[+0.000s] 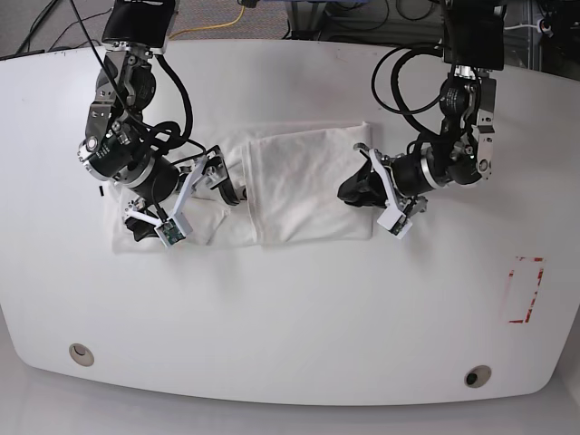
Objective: Layout the t-shirt on the table in an organized manner, then fold the t-shirt properly
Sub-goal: 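Grasp the shirt's two ends with both grippers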
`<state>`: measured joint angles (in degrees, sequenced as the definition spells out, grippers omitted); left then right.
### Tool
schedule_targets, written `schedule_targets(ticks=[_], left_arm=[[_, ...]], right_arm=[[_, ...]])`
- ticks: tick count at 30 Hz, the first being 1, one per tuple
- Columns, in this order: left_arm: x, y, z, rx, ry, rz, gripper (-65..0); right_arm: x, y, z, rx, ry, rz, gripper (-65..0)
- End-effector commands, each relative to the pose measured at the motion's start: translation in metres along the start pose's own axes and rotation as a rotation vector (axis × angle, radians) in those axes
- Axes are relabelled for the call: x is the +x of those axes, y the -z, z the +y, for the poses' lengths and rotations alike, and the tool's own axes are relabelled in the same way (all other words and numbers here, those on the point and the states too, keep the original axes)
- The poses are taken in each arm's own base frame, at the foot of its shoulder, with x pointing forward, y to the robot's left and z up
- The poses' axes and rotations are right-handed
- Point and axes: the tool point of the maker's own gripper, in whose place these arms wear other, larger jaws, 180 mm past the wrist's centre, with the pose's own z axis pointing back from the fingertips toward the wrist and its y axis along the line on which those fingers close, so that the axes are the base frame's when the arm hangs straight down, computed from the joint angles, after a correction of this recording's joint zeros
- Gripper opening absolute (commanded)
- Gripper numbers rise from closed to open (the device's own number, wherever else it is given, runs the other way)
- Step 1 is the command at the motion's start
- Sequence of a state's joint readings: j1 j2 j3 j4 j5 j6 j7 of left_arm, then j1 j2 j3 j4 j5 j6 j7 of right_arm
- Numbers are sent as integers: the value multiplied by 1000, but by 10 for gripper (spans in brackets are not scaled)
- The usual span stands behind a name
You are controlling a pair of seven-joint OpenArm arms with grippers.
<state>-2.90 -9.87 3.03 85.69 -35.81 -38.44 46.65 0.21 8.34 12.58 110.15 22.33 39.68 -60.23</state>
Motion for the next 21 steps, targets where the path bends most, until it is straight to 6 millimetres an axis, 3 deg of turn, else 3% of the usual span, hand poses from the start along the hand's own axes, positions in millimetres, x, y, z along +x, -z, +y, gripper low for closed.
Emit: schedule_targets(ticks=[1, 10, 13, 18, 21], left_arm=[[19, -5, 6, 12, 12, -58, -576], [-23, 12, 30, 91, -110, 77, -576], [-35, 19, 26, 65, -88, 120, -576], [-36, 21, 18, 21, -56, 113, -576], [-40, 27, 16, 10, -78, 117, -576]], right_arm=[[16, -9, -5, -19, -19, -59, 0], [21, -37, -27, -35, 124, -185, 0], [20, -51, -41, -55, 183, -220, 0], [19, -73, -70, -119, 231, -240, 0], [7, -79, -84, -149, 273, -220, 0]])
